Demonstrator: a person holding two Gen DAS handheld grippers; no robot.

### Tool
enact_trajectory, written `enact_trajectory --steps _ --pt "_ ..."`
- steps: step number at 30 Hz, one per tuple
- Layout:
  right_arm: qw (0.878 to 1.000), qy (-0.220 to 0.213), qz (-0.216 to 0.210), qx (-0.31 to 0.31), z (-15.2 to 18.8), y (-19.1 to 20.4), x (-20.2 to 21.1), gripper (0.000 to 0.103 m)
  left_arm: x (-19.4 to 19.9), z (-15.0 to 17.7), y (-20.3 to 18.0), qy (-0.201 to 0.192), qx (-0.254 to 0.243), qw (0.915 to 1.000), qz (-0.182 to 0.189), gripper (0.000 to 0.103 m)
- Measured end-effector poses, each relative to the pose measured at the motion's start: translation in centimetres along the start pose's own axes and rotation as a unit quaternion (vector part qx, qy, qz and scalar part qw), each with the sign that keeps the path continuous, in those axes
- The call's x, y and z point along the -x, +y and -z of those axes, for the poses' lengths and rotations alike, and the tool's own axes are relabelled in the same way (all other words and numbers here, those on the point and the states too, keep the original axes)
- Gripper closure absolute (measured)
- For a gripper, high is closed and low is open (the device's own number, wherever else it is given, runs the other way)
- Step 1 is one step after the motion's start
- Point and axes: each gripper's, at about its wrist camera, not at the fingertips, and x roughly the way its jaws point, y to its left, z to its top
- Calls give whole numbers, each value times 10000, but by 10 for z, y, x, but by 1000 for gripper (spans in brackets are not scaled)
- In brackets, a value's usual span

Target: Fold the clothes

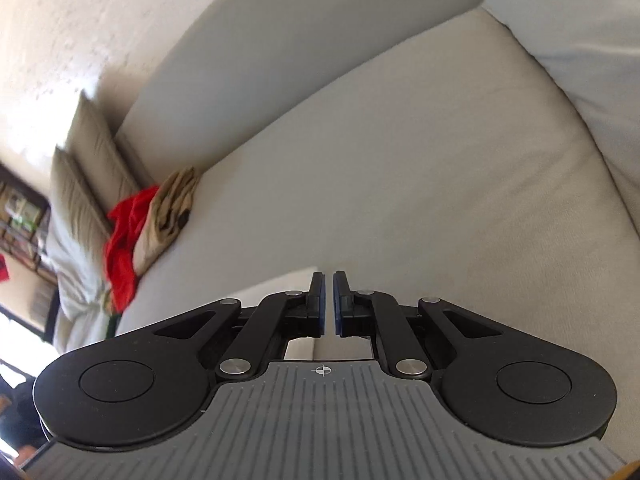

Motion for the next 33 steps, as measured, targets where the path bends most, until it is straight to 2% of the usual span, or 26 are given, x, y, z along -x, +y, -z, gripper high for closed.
enact_trajectory --steps 2,4,7,8,10,12,14,15,17,18,19,21,23,30,31,32,33 --pt "9974 207 73 687 20 28 16 81 9 23 -24 125 -932 9951 -319 78" --pt "9910 368 76 1282 44 52 27 73 9 46 -37 367 -1411 9879 -527 78" --pt "9739 611 120 2181 88 78 37 66 10 74 -44 550 -1692 9825 -548 76" --pt "9667 742 205 2440 100 84 37 63 11 82 -45 576 -1753 9813 -554 73" --pt "9537 750 400 2886 126 89 50 59 17 94 -46 613 -1775 9793 -751 73" --pt "9428 761 554 3198 147 92 67 55 27 108 -42 813 -1776 9772 -831 72" --pt "9417 988 603 3158 158 89 84 46 30 119 -39 1040 -1897 9720 -915 68" --pt "9419 1199 711 3057 164 83 90 46 33 129 -37 1187 -2052 9659 -1038 68" --pt "9426 1492 942 2836 174 71 100 46 38 147 -43 1126 -2641 9500 -1230 68" --pt "9441 1614 1039 2679 178 64 105 46 41 153 -44 1148 -2706 9478 -1235 68" --pt "9481 1695 1057 2475 180 57 111 47 44 154 -43 1186 -2576 9529 -1074 68" --pt "9599 1736 813 2046 181 47 121 49 51 157 -41 1263 -2314 9617 -750 68" --pt "9675 1566 742 1840 177 43 131 48 59 158 -41 1202 -2203 9664 -555 67" --pt "9823 1022 492 1488 161 44 154 44 90 132 -45 355 -2237 9716 -683 56" --pt "9835 965 459 1461 158 47 153 39 94 127 -46 233 -2235 9716 -742 52" --pt "9846 914 426 1427 155 49 153 28 100 123 -48 87 -2247 9704 -877 48" --pt "9856 866 400 1395 152 50 153 22 105 117 -47 -61 -2233 9698 -980 47"
